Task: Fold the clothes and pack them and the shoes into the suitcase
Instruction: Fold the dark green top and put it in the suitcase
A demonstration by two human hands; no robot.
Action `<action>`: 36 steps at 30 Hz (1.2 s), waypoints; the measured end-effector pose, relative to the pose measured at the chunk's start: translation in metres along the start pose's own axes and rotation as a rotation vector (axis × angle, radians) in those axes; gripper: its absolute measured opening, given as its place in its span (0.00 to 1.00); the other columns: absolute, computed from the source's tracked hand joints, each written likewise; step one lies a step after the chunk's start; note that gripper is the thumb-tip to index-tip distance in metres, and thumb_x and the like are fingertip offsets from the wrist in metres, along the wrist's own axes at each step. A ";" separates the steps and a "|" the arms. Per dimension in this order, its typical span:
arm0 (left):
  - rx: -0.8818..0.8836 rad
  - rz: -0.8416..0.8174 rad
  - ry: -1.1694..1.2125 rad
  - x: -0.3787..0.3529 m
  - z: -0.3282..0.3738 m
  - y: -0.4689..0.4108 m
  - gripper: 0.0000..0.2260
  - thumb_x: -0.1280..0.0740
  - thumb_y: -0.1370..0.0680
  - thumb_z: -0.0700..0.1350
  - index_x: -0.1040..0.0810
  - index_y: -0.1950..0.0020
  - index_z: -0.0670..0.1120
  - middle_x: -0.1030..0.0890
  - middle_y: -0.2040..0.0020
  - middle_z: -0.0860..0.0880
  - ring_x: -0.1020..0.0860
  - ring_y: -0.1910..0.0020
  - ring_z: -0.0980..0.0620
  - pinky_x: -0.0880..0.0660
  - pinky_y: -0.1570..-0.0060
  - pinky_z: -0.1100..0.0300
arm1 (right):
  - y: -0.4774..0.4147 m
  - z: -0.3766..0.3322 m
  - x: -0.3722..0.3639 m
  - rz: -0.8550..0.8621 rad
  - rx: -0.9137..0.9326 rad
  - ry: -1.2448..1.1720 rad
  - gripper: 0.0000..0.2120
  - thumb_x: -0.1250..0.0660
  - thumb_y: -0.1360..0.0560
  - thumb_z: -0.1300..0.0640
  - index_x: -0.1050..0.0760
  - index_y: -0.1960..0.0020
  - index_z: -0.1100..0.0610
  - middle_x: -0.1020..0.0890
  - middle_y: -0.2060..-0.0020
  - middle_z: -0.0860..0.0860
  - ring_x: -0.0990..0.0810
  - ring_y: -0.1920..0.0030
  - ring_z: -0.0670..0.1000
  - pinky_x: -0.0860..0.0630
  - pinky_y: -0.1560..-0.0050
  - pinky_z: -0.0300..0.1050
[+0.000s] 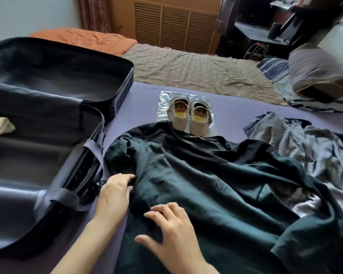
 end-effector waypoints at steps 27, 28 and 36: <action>0.046 0.440 0.420 0.105 0.018 0.027 0.03 0.38 0.21 0.37 0.30 0.49 0.39 0.23 0.56 0.46 0.23 0.57 0.44 0.24 0.57 0.49 | -0.028 -0.003 0.023 0.100 -0.244 0.015 0.23 0.31 0.28 0.46 0.28 0.35 0.49 0.24 0.45 0.45 0.26 0.45 0.46 0.27 0.43 0.41; 0.040 0.441 0.431 0.107 0.021 0.027 0.03 0.38 0.21 0.37 0.29 0.49 0.39 0.24 0.55 0.46 0.24 0.57 0.47 0.26 0.55 0.53 | -0.043 -0.005 0.024 0.106 -0.265 0.005 0.25 0.29 0.30 0.46 0.27 0.34 0.50 0.25 0.43 0.46 0.28 0.43 0.47 0.30 0.39 0.43; 0.043 0.426 0.509 0.111 0.013 0.027 0.07 0.39 0.22 0.34 0.29 0.44 0.38 0.25 0.47 0.45 0.24 0.47 0.47 0.33 0.50 0.70 | -0.103 -0.025 0.010 0.046 -0.346 -0.046 0.07 0.32 0.26 0.53 0.19 0.51 0.53 0.17 0.55 0.49 0.24 0.51 0.53 0.27 0.46 0.52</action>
Point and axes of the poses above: each hand's wrist, its own y-axis away from the middle knuckle, its own x-axis out of the back of the hand, z = x × y, the point moved 9 cm from there along -y, towards the middle knuckle
